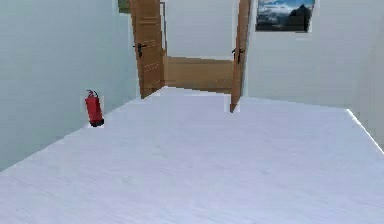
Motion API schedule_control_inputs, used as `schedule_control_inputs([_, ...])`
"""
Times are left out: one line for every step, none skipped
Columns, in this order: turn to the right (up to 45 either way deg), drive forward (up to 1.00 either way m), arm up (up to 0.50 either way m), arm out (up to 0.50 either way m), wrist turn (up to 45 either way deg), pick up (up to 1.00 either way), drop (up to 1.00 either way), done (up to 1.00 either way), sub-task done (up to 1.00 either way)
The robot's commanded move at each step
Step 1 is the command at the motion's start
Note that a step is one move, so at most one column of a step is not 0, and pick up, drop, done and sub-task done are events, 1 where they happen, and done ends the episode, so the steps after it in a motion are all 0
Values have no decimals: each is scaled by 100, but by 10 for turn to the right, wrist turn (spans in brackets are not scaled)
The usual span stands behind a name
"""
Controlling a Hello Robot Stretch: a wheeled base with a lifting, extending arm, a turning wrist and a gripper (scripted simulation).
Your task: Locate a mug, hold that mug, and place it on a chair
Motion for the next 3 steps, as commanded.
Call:
schedule_control_inputs([0,100,0,0,0,0,0,0,0])
schedule_control_inputs([0,100,0,0,0,0,0,0,0])
schedule_control_inputs([0,100,0,0,0,0,0,0,0])
